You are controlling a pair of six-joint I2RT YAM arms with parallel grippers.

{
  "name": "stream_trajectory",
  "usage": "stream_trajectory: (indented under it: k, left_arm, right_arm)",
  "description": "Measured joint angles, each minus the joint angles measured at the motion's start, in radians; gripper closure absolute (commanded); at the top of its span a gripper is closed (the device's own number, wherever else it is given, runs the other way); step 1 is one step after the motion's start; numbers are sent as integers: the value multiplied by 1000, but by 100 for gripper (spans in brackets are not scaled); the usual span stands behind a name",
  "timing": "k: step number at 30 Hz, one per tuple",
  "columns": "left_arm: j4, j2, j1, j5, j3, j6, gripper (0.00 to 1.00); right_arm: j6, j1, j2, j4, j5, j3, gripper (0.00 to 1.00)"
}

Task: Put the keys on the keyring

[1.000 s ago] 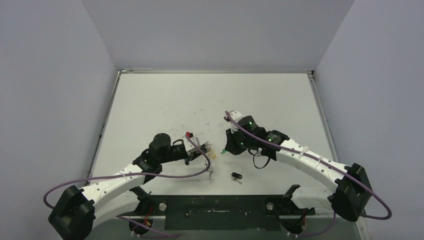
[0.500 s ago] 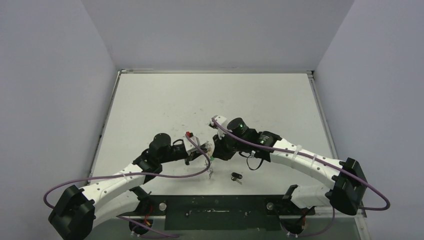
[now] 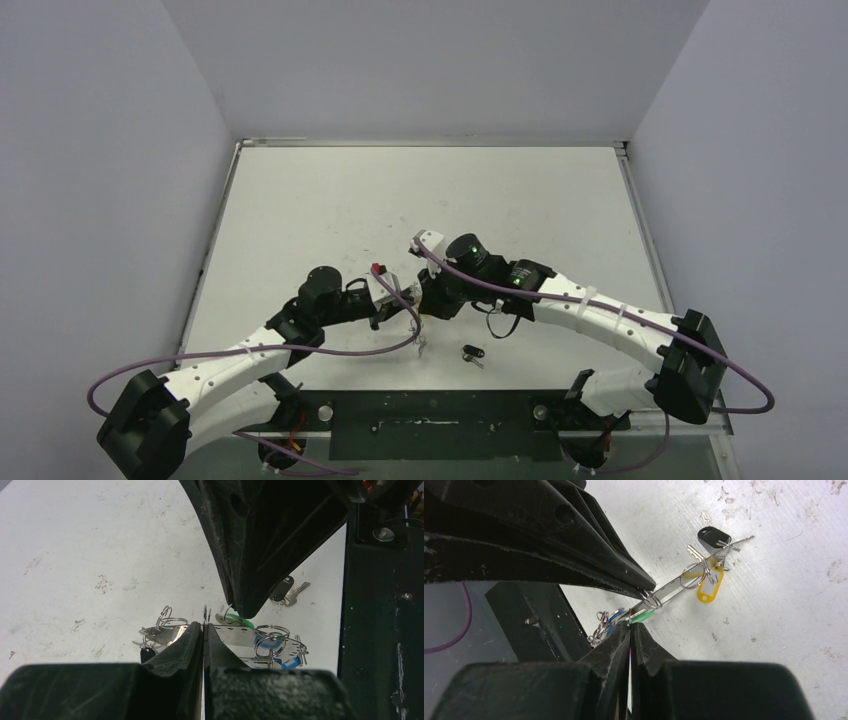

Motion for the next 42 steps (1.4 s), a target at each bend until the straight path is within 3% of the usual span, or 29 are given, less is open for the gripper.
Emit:
stream_trajectory:
  k: [42]
  left_arm:
    - [0, 0, 0, 0, 0, 0, 100]
  right_arm:
    - [-30, 0, 55, -7, 31, 35, 100]
